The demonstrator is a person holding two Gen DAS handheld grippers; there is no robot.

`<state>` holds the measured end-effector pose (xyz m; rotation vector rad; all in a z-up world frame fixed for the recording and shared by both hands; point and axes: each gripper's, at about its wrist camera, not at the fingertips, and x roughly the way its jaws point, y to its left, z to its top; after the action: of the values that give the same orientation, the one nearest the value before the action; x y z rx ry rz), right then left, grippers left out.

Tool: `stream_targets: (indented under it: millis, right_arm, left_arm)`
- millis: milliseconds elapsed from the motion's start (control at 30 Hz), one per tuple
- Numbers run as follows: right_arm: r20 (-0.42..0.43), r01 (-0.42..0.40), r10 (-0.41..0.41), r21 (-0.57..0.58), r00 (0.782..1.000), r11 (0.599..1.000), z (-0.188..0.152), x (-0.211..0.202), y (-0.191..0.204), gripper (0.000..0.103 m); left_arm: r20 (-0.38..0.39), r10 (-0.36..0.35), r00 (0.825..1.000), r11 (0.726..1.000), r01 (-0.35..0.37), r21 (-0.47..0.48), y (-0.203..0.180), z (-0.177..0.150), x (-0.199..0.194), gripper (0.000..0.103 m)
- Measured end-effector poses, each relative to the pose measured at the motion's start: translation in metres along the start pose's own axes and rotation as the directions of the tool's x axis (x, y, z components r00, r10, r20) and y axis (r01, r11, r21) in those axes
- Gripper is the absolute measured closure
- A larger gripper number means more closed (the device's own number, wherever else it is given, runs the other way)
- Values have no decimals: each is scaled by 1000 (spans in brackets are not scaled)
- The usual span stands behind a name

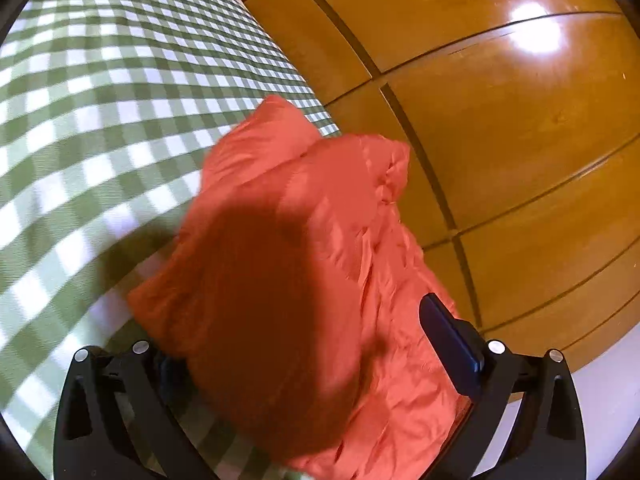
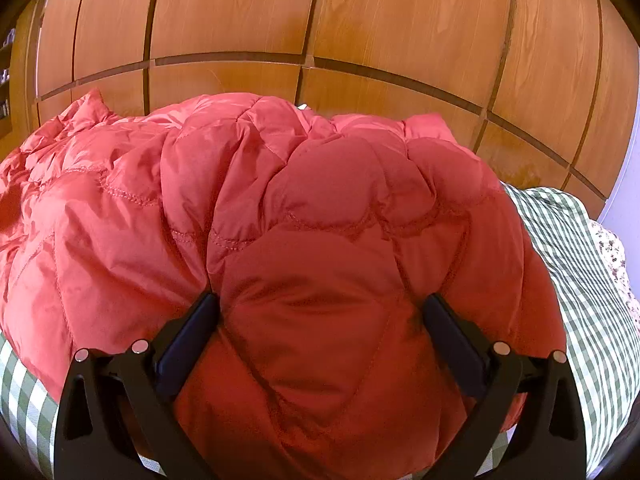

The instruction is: Fold small clothes

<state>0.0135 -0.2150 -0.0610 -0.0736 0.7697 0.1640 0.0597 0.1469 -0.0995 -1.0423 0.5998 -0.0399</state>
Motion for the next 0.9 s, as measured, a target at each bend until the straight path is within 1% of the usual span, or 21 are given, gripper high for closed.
stream_targets:
  millis: [67,100,167,200,233,267,333,433,533,600,667,733,767,800,867,900]
  right_arm:
    - [-1,0,0,0,1000,1000,0,0,0,2]
    - [-1,-1,1,1,1000,1000,0,0,0,2]
    - [-3,-2,2,3,1000,1000,0,-1,0,2]
    - [-4,0,0,3,1000,1000,0,-2,0,2]
    - [-6,2,-2,2,1000,1000,0,-2,0,2]
    - [-7,2,-2,3,1000,1000,0,-4,0,2]
    - [-12,-9,10,10,1000,1000,1,-8,-3,2]
    - [11,-25,25,33,1000,999,1,-22,-11,2]
    - [95,-10,6,45,995,999,17,-47,-22,2]
    - [154,11,-19,49,988,999,43,-57,-29,2]
    - [170,26,-38,73,985,997,72,-52,-33,2]
    - [140,-2,-15,117,990,993,99,-33,-36,2]
    - [80,-33,22,136,997,990,114,-12,-34,2]
    - [39,-53,48,145,998,988,123,4,-31,2]
    - [-31,-73,78,145,996,987,131,39,-16,2]
    - [-80,-70,81,135,993,988,130,58,-5,2]
  left_arm:
    - [-24,-14,1000,1000,13,-22,-3,5,11,4]
    - [-27,-20,999,999,19,-40,-3,7,14,6]
    - [-43,-56,997,992,51,-111,1,13,19,26]
    - [-62,-48,997,990,39,-138,5,16,23,47]
    - [-76,-30,997,989,19,-143,8,18,25,63]
    - [-88,-22,996,990,10,-138,10,20,26,66]
    - [-98,-27,995,995,18,-96,8,22,22,77]
    - [-98,-52,994,998,56,42,-7,23,8,84]
    - [-104,-96,990,986,109,127,-18,24,-13,86]
    - [-105,-118,987,977,135,167,-23,24,-26,86]
    - [-107,-135,985,972,153,178,-24,23,-34,86]
    - [-110,-149,983,970,167,176,-23,21,-44,86]
    - [-111,-155,982,969,173,174,-21,22,-49,86]
    - [-111,-159,981,968,177,176,-21,21,-55,86]
    - [-106,-166,980,965,184,189,-21,18,-70,86]
    - [-100,-170,980,960,187,208,-23,17,-78,86]
